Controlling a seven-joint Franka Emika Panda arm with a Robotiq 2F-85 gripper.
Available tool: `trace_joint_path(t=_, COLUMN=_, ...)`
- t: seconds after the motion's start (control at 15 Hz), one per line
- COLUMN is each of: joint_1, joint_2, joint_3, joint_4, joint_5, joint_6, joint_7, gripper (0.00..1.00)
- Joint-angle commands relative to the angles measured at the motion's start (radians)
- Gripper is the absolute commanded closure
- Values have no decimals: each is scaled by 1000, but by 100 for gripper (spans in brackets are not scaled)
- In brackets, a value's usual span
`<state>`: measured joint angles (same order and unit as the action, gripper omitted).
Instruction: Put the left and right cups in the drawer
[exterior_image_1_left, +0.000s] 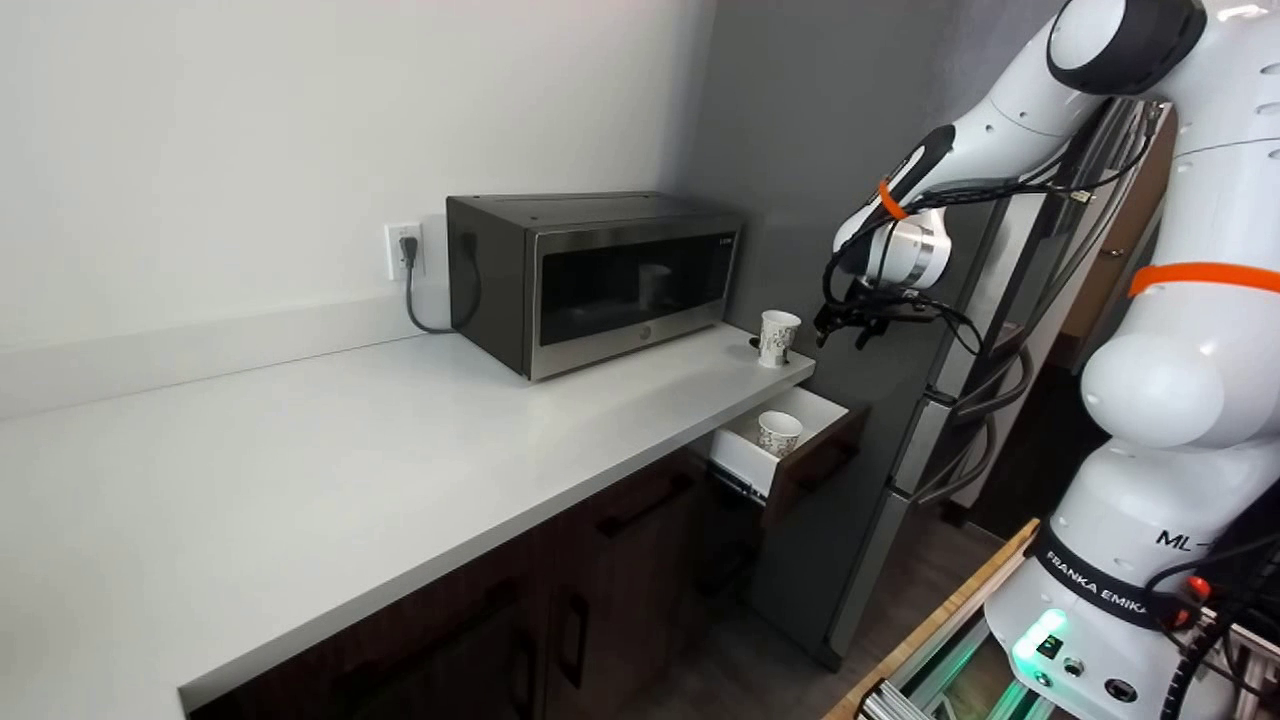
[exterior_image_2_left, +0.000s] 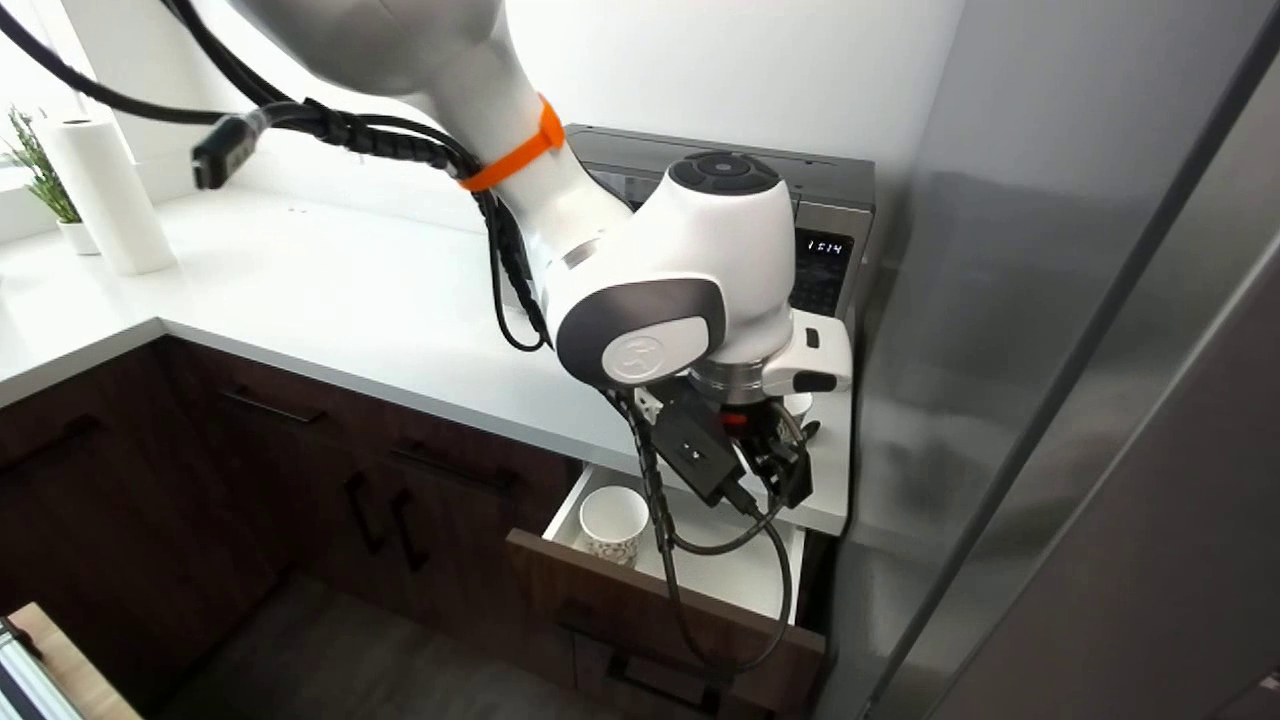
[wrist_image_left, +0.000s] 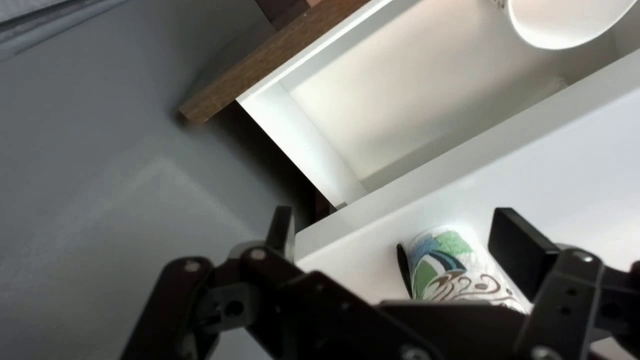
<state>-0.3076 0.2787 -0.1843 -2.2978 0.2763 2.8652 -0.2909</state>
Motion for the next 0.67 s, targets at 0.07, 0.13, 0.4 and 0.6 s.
trace_joint_path(t=0.07, joint_1=-10, joint_2=-24, joint_3=2, joint_4=35, joint_5=-19, joint_6=-28, joint_7=102, gripper=0)
trace_joint_path(t=0.13, joint_1=-12, joint_2=-16, joint_3=5, joint_4=50, joint_5=-8, joint_6=-26, joint_7=120, gripper=0)
trace_joint_path(t=0.4, joint_1=-6, joint_2=22, joint_3=6, joint_4=115, joint_5=33, joint_6=-38, joint_7=176, gripper=0)
trace_joint_path(t=0.6, joint_1=-10, joint_2=57, joint_3=21, joint_4=163, joint_5=68, joint_6=-47, joint_7=207, gripper=0)
